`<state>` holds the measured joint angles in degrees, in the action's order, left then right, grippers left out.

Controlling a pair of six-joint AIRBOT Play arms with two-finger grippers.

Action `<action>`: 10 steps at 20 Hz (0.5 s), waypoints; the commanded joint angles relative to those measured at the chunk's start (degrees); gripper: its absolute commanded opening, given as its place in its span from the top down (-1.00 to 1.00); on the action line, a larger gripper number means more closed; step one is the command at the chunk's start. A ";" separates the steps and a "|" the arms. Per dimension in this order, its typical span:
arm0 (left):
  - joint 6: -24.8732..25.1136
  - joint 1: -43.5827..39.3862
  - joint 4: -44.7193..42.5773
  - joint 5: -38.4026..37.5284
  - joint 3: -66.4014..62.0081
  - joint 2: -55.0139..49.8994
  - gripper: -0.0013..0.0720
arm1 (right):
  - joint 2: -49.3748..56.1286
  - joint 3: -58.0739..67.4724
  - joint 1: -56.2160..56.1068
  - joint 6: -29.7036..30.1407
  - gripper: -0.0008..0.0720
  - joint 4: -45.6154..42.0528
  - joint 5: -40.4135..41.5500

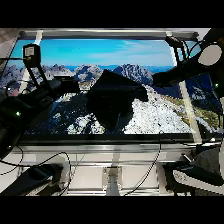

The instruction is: Fold the clothes and pants, and hang the long-sleeved shirts on hangers.

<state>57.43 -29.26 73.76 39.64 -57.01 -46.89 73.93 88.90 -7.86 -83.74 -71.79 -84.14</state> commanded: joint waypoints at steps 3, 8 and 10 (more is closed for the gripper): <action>0.04 0.07 0.02 0.04 -0.02 0.02 0.94 | -0.04 -0.02 -0.04 -0.11 0.88 0.02 -0.31; 0.04 0.07 0.02 0.04 -0.02 0.02 0.94 | -0.04 -0.02 -0.02 -0.11 0.88 0.02 1.62; 0.04 0.07 0.02 0.04 -0.02 0.02 0.94 | -0.04 -0.02 -0.04 -0.11 0.88 0.11 4.11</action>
<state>57.45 -29.26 73.80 39.66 -57.01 -46.92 73.93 88.90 -7.86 -83.81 -71.77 -82.67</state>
